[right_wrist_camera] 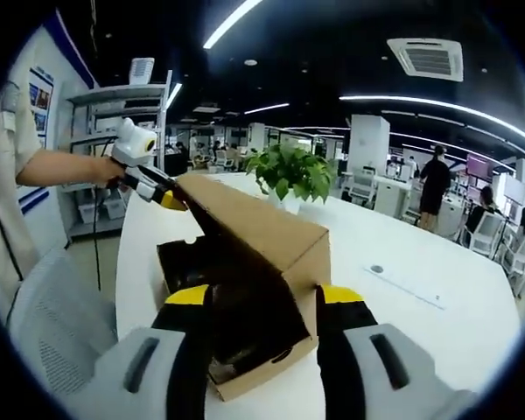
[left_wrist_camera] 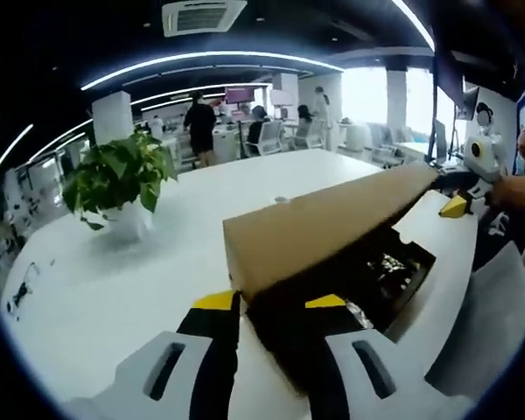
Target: Operate the shoe box by opening the lid, removing the specified soft item, and placing it in the target area until the item is outside and the box remains undamaged.
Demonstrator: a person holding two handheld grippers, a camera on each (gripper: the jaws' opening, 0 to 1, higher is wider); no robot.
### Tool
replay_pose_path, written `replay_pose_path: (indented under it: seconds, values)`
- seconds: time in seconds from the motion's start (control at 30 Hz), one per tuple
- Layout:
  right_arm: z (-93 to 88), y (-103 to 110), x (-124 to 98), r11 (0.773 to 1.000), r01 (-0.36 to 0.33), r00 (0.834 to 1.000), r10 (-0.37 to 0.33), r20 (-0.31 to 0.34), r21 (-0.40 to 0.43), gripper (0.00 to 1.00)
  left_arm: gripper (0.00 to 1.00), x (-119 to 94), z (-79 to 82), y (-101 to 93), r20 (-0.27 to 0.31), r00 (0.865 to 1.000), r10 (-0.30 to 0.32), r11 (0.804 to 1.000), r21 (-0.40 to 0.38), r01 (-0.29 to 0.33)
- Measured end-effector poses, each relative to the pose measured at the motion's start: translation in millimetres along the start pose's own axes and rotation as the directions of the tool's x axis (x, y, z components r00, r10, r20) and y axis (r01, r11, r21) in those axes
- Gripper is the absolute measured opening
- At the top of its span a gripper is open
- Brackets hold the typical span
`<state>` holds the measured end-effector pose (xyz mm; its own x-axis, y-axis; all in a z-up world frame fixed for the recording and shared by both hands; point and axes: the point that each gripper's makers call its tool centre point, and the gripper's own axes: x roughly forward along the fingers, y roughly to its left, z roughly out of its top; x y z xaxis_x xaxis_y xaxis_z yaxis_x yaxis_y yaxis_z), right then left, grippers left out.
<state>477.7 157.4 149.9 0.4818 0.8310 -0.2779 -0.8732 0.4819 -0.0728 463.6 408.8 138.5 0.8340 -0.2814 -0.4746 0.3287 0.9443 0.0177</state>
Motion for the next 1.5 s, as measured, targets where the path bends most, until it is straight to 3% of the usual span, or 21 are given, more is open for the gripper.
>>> replay_pose_path:
  seconds: [0.4,0.6,0.9,1.27,1.5]
  values:
    - [7.3,-14.7,6.4,1.000,0.020,1.000,-0.020,0.012,-0.014,0.42,0.02,10.4,10.6,21.8,-0.009,0.996,0.084,0.996,-0.017,-0.085]
    - [7.4,-24.5,6.8,0.999,0.052,0.999,-0.052,0.014,-0.013,0.32,0.01,14.2,15.1,27.0,-0.014,0.995,0.099,0.993,-0.058,-0.099]
    - [-14.8,-40.9,4.6,0.988,0.147,0.989,-0.147,-0.018,0.036,0.22,0.00,18.4,23.1,30.2,-0.006,0.994,0.112,0.992,-0.060,-0.113]
    - [-40.1,-58.0,8.5,0.973,0.229,0.972,-0.226,-0.062,0.031,0.07,0.00,28.8,32.5,37.9,0.002,0.994,0.110,0.992,-0.057,-0.110]
    - [-55.6,-64.3,18.6,0.967,0.255,0.963,-0.252,-0.096,0.021,0.06,0.00,37.5,37.9,42.8,0.007,0.994,0.113,0.992,-0.054,-0.112]
